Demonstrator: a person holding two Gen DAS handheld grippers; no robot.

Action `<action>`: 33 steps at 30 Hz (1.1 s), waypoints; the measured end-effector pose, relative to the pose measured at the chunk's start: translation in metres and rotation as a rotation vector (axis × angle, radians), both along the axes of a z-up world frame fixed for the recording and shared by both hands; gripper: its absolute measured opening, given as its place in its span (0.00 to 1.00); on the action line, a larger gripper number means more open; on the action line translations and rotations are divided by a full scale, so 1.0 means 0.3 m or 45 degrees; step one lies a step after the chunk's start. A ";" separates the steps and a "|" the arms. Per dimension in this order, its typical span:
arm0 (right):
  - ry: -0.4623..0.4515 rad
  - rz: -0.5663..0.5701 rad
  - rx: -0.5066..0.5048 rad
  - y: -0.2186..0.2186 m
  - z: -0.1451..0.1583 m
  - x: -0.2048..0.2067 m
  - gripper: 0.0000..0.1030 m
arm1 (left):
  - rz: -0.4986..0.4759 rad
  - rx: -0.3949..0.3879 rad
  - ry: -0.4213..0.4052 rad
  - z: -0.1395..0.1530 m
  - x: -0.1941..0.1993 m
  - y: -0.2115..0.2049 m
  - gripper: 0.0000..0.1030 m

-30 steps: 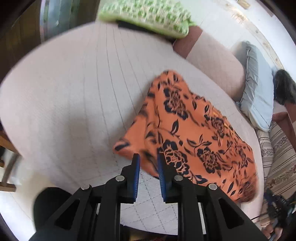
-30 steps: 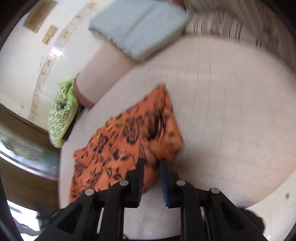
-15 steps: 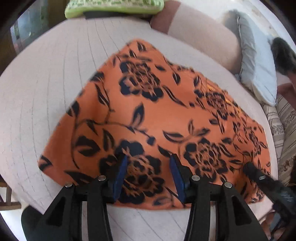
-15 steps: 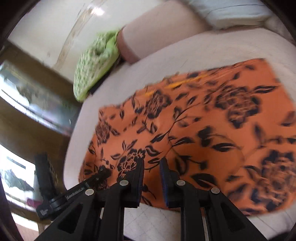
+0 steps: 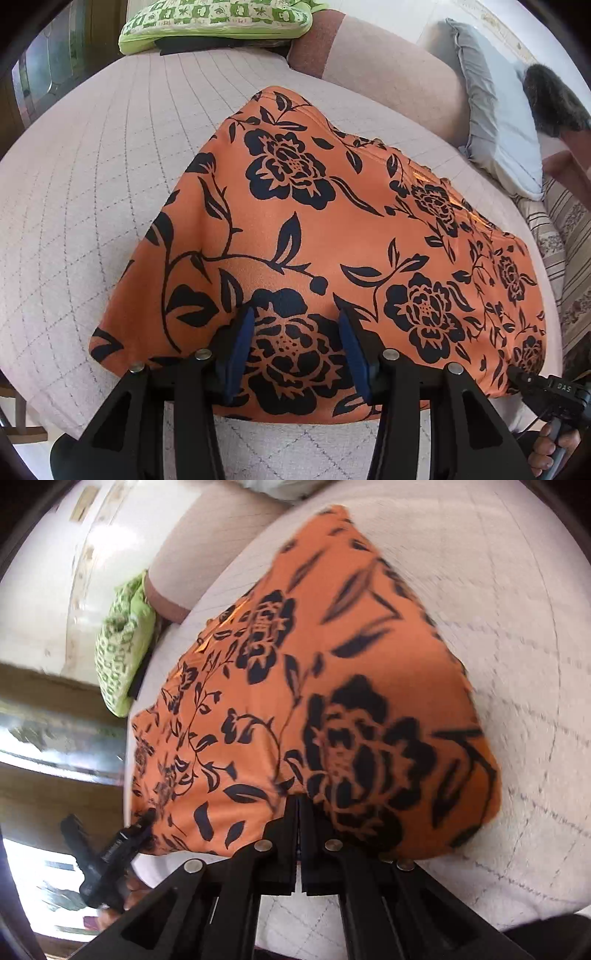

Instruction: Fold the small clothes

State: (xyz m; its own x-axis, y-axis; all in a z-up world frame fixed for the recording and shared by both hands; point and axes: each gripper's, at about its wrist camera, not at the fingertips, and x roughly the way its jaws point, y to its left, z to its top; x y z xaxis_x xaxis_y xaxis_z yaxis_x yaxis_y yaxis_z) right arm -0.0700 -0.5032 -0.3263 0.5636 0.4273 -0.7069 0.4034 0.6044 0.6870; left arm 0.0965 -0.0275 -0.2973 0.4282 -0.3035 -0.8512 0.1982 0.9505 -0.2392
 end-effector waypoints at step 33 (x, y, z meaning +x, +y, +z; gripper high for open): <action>-0.007 -0.049 -0.496 -0.174 0.092 0.284 0.02 | 0.098 0.317 0.046 -0.036 0.133 -0.114 1.00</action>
